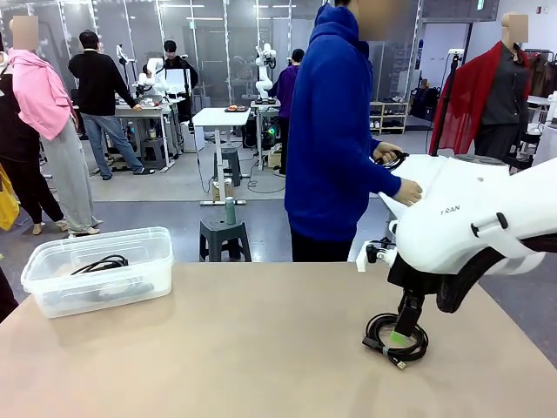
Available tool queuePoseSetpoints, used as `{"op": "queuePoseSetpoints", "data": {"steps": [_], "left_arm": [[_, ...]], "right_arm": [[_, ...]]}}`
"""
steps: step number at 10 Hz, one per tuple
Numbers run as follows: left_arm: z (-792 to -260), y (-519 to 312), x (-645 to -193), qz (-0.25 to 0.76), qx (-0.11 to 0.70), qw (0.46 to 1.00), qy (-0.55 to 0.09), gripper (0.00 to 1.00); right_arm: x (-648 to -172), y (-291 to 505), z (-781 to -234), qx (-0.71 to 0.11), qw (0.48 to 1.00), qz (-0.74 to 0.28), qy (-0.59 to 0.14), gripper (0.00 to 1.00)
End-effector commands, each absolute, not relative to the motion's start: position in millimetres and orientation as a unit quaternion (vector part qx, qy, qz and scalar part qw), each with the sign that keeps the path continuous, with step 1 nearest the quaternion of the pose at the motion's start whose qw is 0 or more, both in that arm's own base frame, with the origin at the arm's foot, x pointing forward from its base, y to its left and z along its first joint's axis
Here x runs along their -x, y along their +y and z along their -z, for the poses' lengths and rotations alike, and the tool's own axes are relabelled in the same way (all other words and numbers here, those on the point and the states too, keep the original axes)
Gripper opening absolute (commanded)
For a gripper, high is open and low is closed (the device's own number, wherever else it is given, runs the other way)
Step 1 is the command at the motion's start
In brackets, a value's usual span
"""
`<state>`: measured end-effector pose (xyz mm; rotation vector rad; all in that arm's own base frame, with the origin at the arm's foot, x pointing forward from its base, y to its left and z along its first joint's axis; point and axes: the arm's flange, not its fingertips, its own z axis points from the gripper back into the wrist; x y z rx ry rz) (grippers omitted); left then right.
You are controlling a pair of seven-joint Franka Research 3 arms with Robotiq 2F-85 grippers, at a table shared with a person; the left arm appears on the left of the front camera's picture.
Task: Organize and store the cables.
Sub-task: Place the USB Extension Cable into the Organizing box.
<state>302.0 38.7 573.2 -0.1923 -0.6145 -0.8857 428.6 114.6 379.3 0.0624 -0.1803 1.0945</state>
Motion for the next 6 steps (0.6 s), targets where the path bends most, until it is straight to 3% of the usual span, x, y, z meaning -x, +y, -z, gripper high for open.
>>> {"op": "queuePoseSetpoints", "data": {"steps": [1, 6], "left_arm": [[-573, 38, -302, 0.424, 0.089, 0.853, -0.290, 1.00], [-573, 38, -302, 0.424, 0.089, 0.853, -0.290, 1.00]], "right_arm": [[-440, 130, -381, -0.019, 0.851, -0.520, -0.065, 1.00], [-449, 147, -367, -0.017, 0.845, -0.532, -0.042, 1.00]]}}
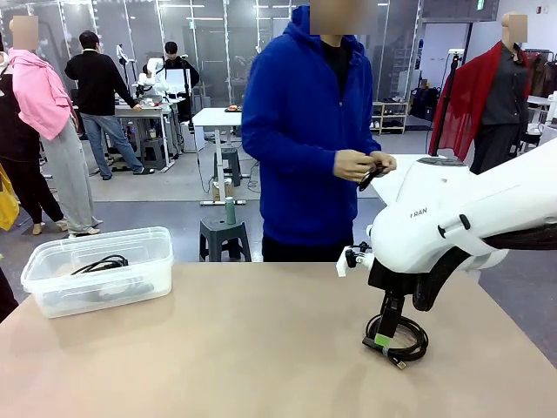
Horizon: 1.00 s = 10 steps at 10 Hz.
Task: Organize and store the cables.
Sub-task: Place the USB Extension Cable into the Organizing box.
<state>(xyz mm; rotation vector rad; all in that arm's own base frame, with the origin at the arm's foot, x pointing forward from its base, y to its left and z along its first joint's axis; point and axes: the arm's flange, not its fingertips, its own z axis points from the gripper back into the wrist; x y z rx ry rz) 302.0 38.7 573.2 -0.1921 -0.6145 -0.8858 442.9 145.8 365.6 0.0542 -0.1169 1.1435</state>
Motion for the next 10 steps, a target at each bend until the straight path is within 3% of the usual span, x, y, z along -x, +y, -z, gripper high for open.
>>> {"op": "queuePoseSetpoints", "data": {"steps": [1, 10], "left_arm": [[-573, 38, -302, 0.424, 0.089, 0.853, -0.290, 1.00], [-573, 38, -302, 0.424, 0.089, 0.853, -0.290, 1.00]], "right_arm": [[-449, 147, -364, -0.015, 0.845, -0.533, -0.038, 1.00], [-459, 147, -323, -0.037, 0.845, -0.533, 0.005, 1.00]]}}
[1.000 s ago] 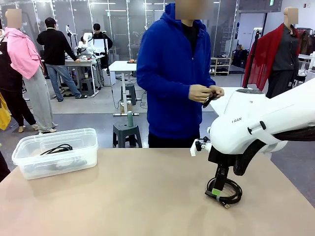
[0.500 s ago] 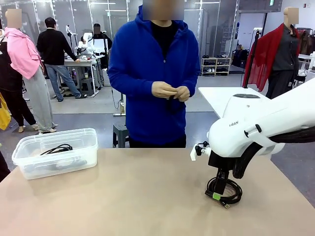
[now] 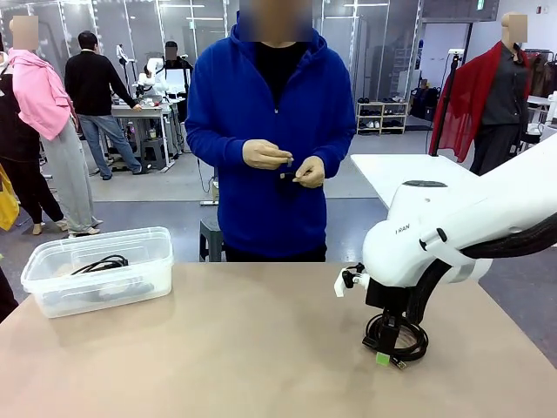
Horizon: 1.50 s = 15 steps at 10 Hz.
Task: Organize and store the cables.
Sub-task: Place the USB Extension Cable into the Organizing box.
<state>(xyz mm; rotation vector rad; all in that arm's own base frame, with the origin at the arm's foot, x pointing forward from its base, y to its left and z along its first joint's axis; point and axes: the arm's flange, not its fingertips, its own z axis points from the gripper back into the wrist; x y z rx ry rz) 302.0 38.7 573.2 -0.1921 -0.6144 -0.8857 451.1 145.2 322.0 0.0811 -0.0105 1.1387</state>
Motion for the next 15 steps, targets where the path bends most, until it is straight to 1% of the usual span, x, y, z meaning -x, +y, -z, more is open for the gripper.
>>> {"op": "queuePoseSetpoints", "data": {"steps": [1, 8, 10, 15], "left_arm": [[-573, 38, -302, 0.424, 0.089, 0.853, -0.290, 1.00], [-573, 38, -302, 0.424, 0.089, 0.853, -0.290, 1.00], [-573, 38, -302, 0.424, 0.089, 0.853, -0.290, 1.00], [-573, 38, -302, 0.424, 0.089, 0.853, -0.290, 1.00]], "right_arm": [[-460, 146, -321, -0.039, 0.847, -0.531, 0.008, 1.00], [-464, 142, -298, -0.044, 0.854, -0.518, 0.016, 1.00], [-464, 141, -297, -0.033, 0.853, -0.521, 0.018, 0.82], [-463, 142, -299, -0.029, 0.849, -0.527, 0.019, 0.32]]}}
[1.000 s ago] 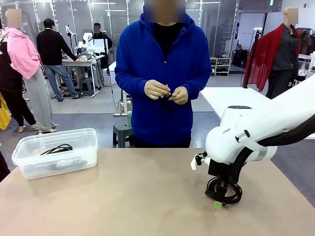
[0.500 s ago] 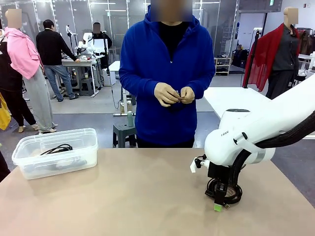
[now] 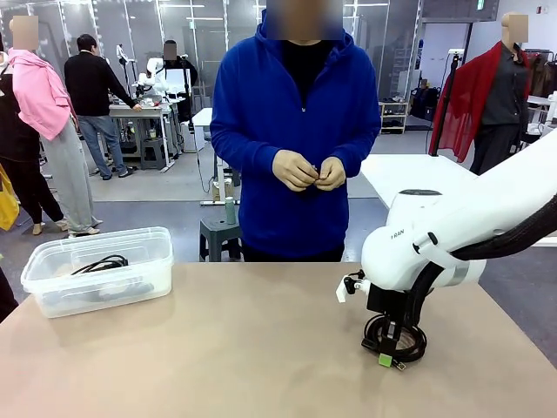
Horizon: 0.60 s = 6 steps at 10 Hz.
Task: Organize and store the cables.
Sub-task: Place the USB Extension Cable into the Organizing box.
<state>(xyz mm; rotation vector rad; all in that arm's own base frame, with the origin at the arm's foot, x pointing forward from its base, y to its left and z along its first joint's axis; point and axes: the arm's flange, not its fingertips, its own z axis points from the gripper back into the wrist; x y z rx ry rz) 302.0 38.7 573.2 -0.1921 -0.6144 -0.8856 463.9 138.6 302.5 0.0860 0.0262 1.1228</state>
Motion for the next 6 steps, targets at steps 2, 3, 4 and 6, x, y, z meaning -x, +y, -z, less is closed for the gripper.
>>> {"op": "queuePoseSetpoints", "data": {"steps": [2, 3, 4, 6], "left_arm": [[-572.8, 38.4, -301.9, 0.424, 0.089, 0.853, -0.290, 1.00], [-572.8, 38.4, -301.9, 0.424, 0.089, 0.853, -0.290, 1.00], [-572.8, 38.4, -301.9, 0.424, 0.089, 0.853, -0.290, 1.00], [-572.8, 38.4, -301.9, 0.424, 0.089, 0.853, -0.290, 1.00]], "right_arm": [[-463.1, 143.4, -301.1, -0.027, 0.850, -0.526, 0.016, 0.12], [-462.6, 144.5, -301.7, -0.026, 0.851, -0.525, 0.017, 0.03], [-461.6, 146.1, -302.6, -0.025, 0.850, -0.526, 0.016, 0.00], [-459.7, 146.9, -304.2, -0.030, 0.847, -0.531, 0.007, 0.00]]}}
